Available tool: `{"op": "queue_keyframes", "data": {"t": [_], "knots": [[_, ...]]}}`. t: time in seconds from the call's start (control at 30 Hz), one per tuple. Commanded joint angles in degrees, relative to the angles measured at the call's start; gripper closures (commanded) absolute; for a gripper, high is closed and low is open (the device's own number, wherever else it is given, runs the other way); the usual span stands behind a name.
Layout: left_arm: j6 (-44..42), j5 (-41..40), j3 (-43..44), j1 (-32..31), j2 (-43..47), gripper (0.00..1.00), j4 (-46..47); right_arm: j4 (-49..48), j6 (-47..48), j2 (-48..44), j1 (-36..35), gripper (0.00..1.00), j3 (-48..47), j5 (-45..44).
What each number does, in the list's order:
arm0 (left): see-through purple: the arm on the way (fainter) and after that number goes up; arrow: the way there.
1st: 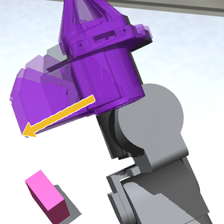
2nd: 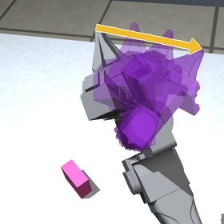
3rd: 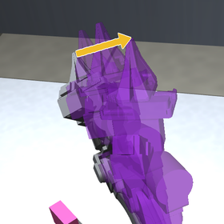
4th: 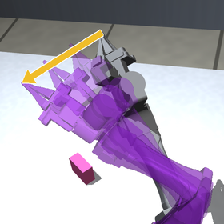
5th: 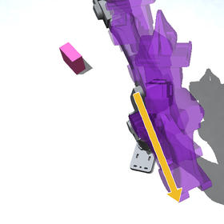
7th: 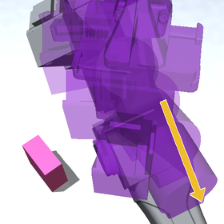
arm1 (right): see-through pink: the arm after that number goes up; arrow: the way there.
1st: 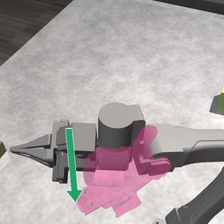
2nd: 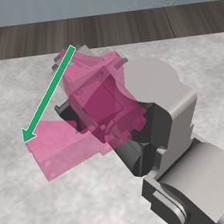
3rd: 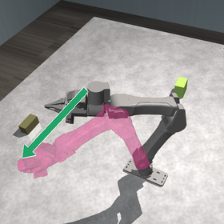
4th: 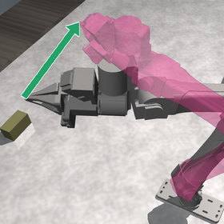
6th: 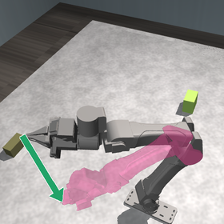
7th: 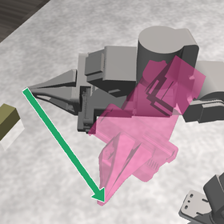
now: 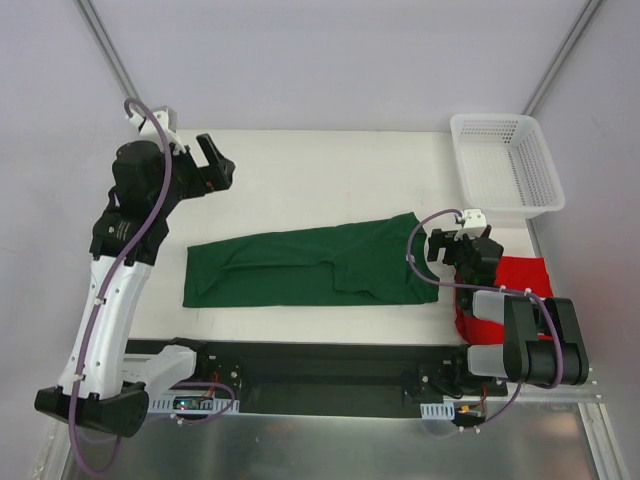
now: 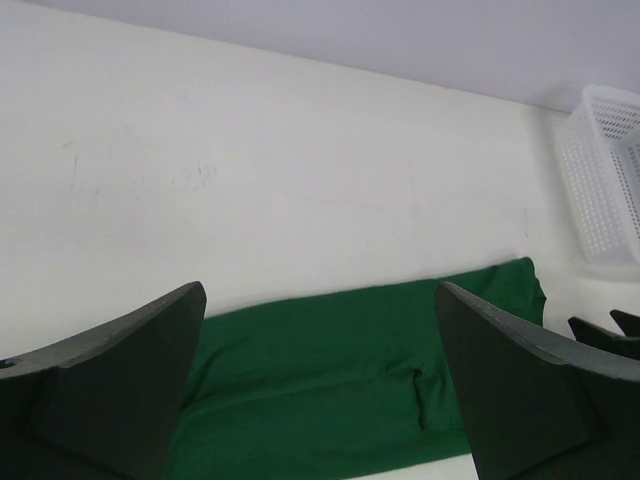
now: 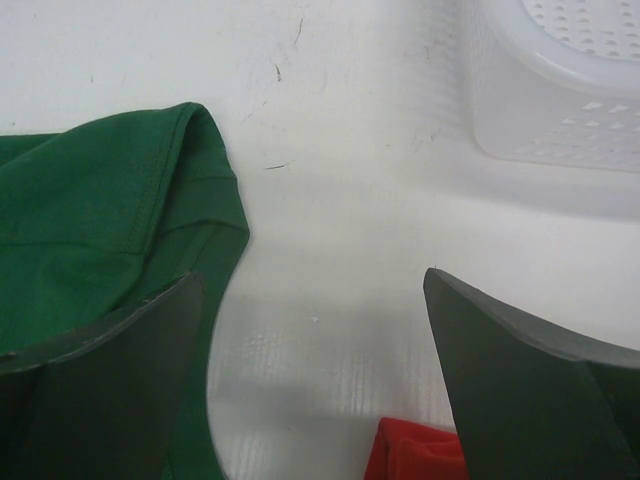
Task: Fold and stack the t-shirts
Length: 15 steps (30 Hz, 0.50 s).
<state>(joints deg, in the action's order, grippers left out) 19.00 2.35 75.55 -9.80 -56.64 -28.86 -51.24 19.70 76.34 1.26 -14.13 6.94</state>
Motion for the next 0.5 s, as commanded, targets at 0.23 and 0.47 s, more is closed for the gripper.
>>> {"op": "queue_keyframes", "data": {"t": [0.23,0.47], "knots": [[-15.56,-7.44,10.76,-0.39,-0.50,0.01,-1.10,-3.51,0.33,-0.22,-0.11,0.04,-0.02,1.32],[-25.85,-8.86,7.16,-0.39,9.87,0.01,-1.98,-3.60,0.33,-0.22,-0.03,0.04,-0.02,1.23]]}}
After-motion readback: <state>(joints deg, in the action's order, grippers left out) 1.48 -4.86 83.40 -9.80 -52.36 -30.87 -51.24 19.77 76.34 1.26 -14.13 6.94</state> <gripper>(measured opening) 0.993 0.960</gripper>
